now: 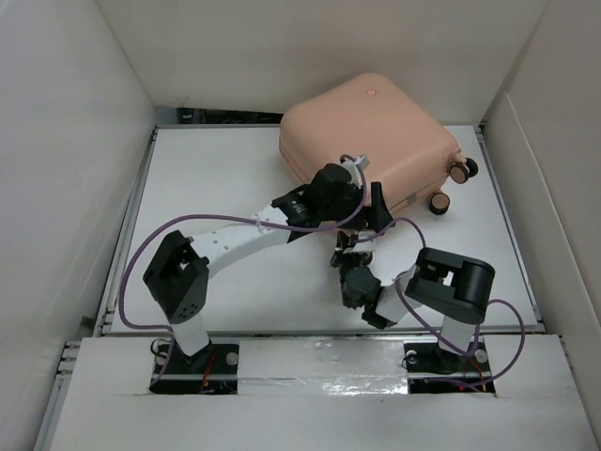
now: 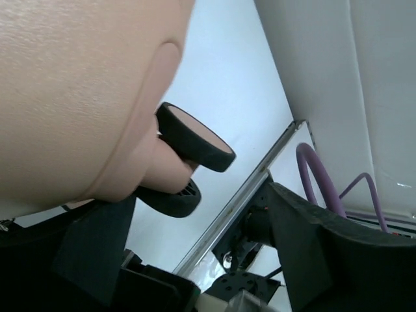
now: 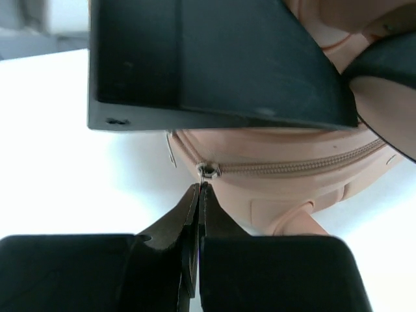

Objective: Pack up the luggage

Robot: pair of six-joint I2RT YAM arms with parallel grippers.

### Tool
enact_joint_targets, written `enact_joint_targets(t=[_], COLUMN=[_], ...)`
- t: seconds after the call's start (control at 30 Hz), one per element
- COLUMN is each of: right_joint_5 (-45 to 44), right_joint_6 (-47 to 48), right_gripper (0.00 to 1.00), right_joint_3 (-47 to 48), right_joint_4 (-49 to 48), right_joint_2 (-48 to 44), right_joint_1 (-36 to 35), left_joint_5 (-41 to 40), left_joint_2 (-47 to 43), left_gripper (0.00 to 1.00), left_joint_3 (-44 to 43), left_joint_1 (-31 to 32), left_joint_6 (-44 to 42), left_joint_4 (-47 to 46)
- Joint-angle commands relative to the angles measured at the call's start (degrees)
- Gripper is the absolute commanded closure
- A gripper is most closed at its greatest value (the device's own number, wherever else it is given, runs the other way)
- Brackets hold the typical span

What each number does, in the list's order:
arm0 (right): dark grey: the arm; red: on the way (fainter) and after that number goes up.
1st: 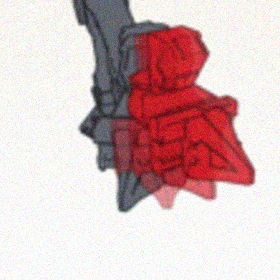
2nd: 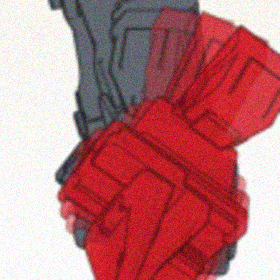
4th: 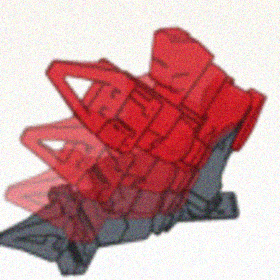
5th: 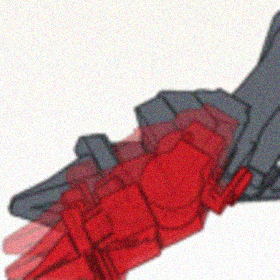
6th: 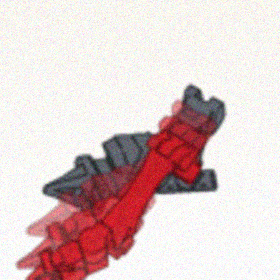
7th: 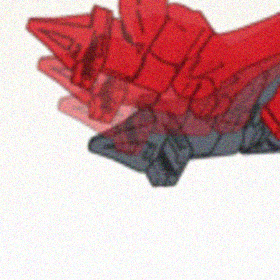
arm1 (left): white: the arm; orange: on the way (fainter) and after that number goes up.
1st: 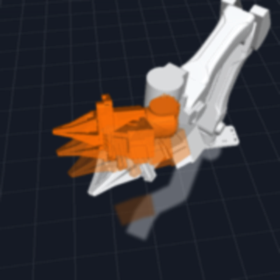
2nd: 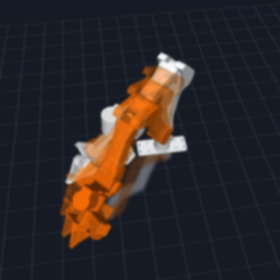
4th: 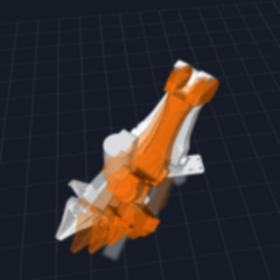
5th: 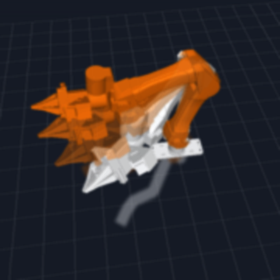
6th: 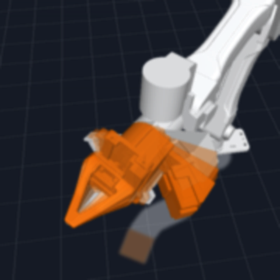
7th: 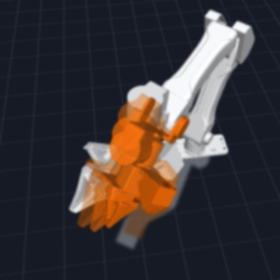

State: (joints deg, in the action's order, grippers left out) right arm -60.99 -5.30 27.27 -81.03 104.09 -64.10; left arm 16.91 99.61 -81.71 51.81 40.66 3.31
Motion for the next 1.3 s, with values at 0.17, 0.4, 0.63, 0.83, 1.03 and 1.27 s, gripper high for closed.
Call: enact_joint_targets(t=[0.17,0.4,0.63,0.83,1.03,1.27], right_joint_5=[16.0,17.2,19.4,17.7,22.8,16.3], right_joint_6=[-11.1,-9.9,-8.6,-11.5,-20.5,-17.6], right_gripper=[1.00,1.00,1.00,0.41,0.28,0.98], right_joint_3=[-15.9,-15.6,-7.6,-12.8,-4.4,6.6], right_joint_4=[-22.7,-20.3,-16.0,-7.1,53.0,88.5], right_joint_2=[-5.1,-9.1,-7.4,-19.0,-45.1,-64.9], right_joint_1=[-2.2,-2.2,-2.6,-5.5,-11.5,-8.8], left_joint_5=[-9.3,-12.1,-10.2,-10.2,-8.3,-4.6], left_joint_2=[-24.2,-38.3,-35.0,-34.5,-35.3,-30.9], left_gripper=[0.15,0.15,0.17,0.36,0.58,0.72], left_joint_3=[16.5,34.4,37.8,47.1,55.7,54.7], left_joint_1=[-2.0,-8.2,-14.0,-11.4,-11.4,-10.6], left_joint_6=[-6.0,-4.1,-4.3,-6.6,-8.2,-10.5], left_joint_4=[-22.9,-21.6,-22.3,-27.9,-35.7,-42.9])
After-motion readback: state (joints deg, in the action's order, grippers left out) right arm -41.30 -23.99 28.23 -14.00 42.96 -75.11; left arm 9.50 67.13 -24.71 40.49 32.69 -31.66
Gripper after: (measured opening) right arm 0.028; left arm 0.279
